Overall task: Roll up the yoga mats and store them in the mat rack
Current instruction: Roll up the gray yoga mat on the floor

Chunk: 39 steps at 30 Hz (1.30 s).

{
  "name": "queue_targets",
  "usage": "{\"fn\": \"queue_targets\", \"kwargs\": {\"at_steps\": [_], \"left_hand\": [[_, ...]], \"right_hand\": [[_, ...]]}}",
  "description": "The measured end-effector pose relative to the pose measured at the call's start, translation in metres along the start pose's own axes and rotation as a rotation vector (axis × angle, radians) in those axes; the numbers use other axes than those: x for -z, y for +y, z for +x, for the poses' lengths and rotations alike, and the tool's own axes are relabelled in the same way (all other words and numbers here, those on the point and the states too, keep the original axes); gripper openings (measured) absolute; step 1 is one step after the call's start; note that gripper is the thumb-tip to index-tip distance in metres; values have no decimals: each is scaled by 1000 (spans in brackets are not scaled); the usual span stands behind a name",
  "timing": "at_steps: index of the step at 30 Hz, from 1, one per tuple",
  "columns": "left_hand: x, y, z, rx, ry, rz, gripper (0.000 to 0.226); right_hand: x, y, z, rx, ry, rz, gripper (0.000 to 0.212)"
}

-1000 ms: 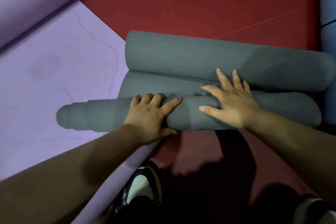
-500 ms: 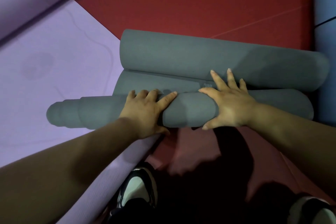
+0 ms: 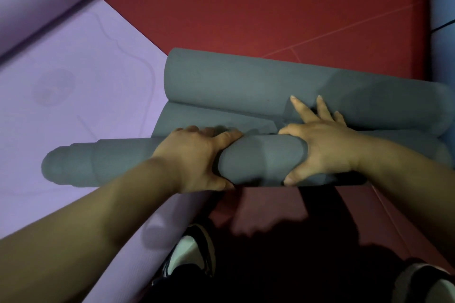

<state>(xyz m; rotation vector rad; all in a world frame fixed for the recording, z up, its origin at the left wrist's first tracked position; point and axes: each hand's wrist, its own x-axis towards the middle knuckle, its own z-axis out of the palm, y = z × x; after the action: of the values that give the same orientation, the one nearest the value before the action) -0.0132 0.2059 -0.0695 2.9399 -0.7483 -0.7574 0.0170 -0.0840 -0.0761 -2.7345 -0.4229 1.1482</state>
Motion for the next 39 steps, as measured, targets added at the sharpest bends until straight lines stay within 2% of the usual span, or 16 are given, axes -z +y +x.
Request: {"fn": "queue_targets", "kwargs": {"at_steps": [8, 11, 14, 18, 20, 23, 25, 29, 33, 39], "left_hand": [[2, 22, -35, -28, -63, -46, 109], [-12, 17, -29, -13, -90, -100, 111], [-26, 4, -22, -25, -117, -187, 114], [-38, -2, -18, -18, -130, -108, 119], [-38, -2, -18, -7, -69, -26, 120], [-45, 4, -22, -71, 192, 90, 109], [-55, 15, -25, -77, 285, 125, 107], [-65, 22, -22, 11, 266, 133, 112], [-62, 15, -19, 38, 237, 119, 106], [-63, 13, -17, 29, 238, 110, 105]], "right_hand": [[-12, -2, -32, 59, -147, 25, 106], [-29, -3, -29, 64, -54, -16, 109], [-48, -9, -18, 15, 127, 23, 99], [-63, -14, -3, -13, 274, 16, 92], [-62, -12, 1, -21, 293, 25, 93], [-57, -9, 8, -28, 303, 52, 92], [-51, -9, 14, -37, 300, 74, 90], [-45, -12, 22, -94, 322, 51, 85], [-54, -25, 17, -211, 633, -61, 69], [-53, -22, 24, -246, 549, 19, 85]]}}
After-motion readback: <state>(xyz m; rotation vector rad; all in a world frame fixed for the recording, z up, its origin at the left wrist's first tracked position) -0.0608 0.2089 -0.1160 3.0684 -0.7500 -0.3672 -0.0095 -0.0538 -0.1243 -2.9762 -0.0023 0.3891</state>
